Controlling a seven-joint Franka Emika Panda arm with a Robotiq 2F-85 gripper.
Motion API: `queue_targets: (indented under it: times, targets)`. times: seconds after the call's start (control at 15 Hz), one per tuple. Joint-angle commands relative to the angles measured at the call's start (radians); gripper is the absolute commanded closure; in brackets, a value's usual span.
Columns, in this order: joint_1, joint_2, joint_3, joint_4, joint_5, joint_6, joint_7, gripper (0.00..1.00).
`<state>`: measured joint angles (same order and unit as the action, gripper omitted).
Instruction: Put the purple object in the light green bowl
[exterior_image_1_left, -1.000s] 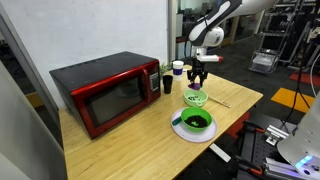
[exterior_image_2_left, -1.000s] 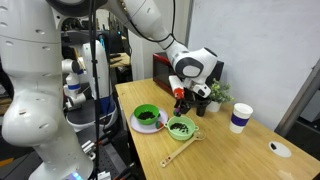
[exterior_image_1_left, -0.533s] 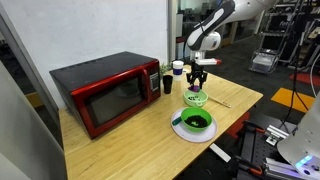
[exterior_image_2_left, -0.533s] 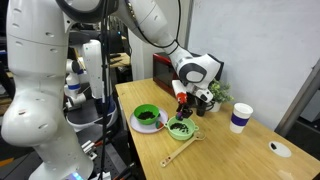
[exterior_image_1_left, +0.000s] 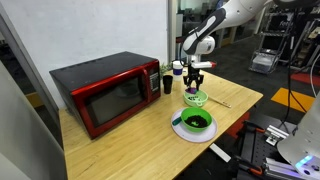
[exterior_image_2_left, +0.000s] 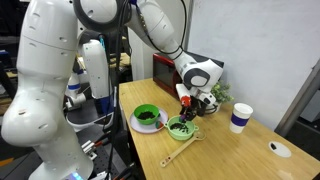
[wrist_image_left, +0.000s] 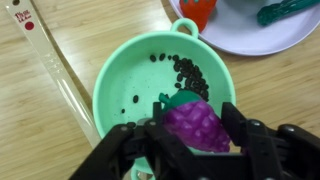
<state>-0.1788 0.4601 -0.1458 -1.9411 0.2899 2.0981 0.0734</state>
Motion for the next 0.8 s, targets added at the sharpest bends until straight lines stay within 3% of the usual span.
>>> queue_targets:
  times: [0.0,0.27,0.33,0.4,0.53,0.73]
  targets:
    - [-0.01,0.067,0.016,0.068,-0.001,-0.028,0.017,0.64]
    - [-0.009,0.103,0.022,0.093,-0.007,-0.031,0.024,0.64]
    - [-0.007,0.1,0.022,0.091,-0.009,-0.035,0.029,0.23]
    - [-0.008,0.096,0.023,0.086,-0.007,-0.032,0.025,0.13]
    - [-0.006,0.077,0.024,0.064,-0.007,-0.019,0.02,0.02]
    - [0.004,0.046,0.024,0.036,-0.017,-0.011,0.02,0.0]
